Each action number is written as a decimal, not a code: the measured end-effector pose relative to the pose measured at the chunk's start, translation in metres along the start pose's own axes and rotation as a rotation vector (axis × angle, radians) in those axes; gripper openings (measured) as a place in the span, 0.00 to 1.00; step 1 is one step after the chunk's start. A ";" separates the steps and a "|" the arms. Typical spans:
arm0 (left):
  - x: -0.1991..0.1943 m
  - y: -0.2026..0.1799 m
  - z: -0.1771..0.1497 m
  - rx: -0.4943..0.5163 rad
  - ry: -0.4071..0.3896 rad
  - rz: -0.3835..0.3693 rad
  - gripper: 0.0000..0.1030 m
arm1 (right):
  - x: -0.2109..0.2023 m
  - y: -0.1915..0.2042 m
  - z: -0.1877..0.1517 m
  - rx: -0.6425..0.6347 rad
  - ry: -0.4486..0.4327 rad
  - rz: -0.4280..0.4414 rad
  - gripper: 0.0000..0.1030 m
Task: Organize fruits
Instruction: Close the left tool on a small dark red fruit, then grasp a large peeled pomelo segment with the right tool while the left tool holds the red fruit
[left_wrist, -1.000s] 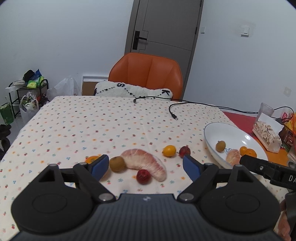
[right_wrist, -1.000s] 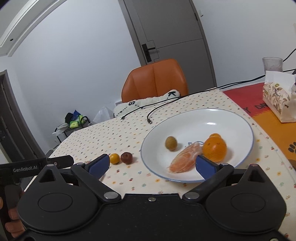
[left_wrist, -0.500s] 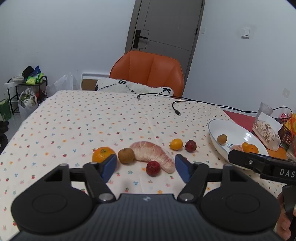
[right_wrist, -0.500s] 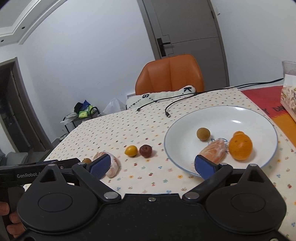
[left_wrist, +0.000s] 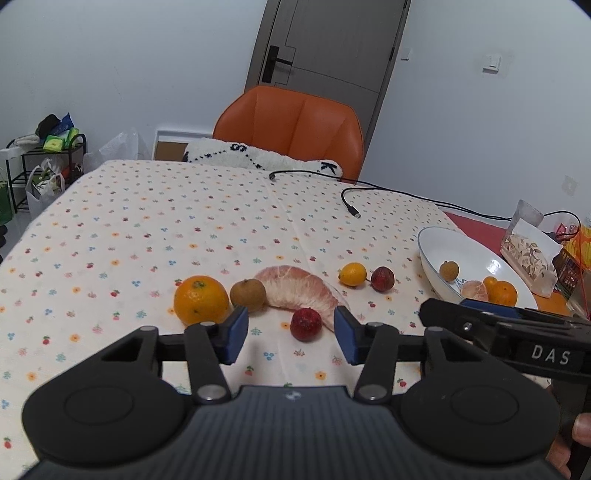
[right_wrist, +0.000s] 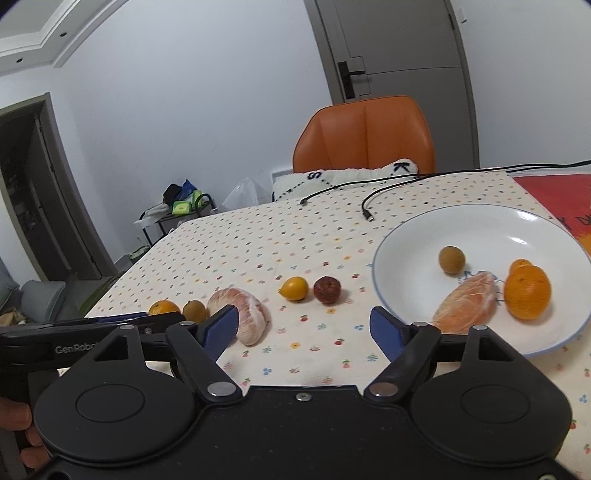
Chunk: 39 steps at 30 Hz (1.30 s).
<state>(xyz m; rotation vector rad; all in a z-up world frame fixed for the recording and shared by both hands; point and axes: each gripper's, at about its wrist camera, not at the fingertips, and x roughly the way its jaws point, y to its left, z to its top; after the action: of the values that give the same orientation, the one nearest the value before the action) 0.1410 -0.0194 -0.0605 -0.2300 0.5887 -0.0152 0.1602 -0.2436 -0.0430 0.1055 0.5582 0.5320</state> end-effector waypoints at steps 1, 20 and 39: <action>0.002 0.000 0.000 0.000 0.004 -0.004 0.46 | 0.001 0.001 -0.001 -0.005 0.005 0.003 0.71; 0.039 -0.002 -0.003 -0.033 0.054 -0.034 0.20 | 0.031 0.007 0.000 -0.023 0.088 0.037 0.55; 0.019 0.020 0.001 -0.064 0.037 -0.018 0.20 | 0.065 0.024 0.002 -0.067 0.152 0.067 0.51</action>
<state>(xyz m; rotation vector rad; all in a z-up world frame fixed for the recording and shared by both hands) 0.1568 -0.0010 -0.0746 -0.2974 0.6244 -0.0183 0.1967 -0.1896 -0.0662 0.0201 0.6858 0.6273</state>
